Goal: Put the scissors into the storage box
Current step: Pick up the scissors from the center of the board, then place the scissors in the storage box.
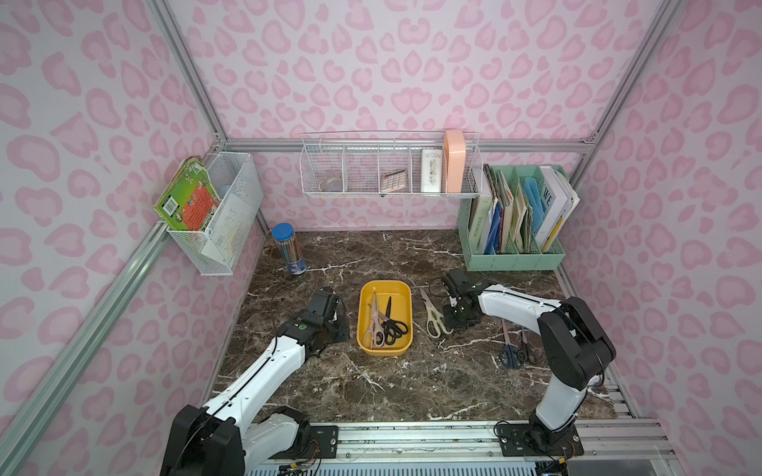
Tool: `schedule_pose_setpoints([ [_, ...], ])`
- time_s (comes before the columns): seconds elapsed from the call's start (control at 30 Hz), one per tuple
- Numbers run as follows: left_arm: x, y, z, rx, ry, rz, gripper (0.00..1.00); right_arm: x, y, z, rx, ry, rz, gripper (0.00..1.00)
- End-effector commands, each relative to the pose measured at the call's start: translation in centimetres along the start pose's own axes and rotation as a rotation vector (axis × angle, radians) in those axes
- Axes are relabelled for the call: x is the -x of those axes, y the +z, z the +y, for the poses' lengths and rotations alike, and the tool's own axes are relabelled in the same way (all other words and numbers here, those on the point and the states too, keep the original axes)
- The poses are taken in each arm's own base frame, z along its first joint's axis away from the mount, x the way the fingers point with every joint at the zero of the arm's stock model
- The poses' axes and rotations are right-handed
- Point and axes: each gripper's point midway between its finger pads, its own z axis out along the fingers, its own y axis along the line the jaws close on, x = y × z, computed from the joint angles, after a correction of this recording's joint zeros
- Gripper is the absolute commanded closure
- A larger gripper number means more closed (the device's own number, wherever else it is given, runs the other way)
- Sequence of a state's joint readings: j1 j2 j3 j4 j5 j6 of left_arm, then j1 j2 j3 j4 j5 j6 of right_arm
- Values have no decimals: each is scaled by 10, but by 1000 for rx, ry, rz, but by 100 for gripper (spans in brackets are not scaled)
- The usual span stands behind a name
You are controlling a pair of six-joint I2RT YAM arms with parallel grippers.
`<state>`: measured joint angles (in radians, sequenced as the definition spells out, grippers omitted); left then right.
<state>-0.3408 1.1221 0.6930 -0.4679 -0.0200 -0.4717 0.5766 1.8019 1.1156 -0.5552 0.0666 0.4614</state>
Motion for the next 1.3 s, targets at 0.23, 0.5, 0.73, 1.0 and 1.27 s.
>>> schedule_pose_setpoints([
  [0.23,-2,3,-3,-16,10,13,51,-3,21,6,16,-42,23,82],
  [0.5,6,-3,-8,-29,22,-5,51,1,5,1,-6,-43,-9,100],
  [0.73,14,-9,-11,-42,14,-40,50,24,-37,11,36,-98,-120,100],
  [1.0,16,-19,-1,-6,-16,-86,47,34,-93,68,166,-153,-206,100],
  [1.27,9,-17,6,11,-52,-85,45,12,-85,154,377,-165,-142,100],
])
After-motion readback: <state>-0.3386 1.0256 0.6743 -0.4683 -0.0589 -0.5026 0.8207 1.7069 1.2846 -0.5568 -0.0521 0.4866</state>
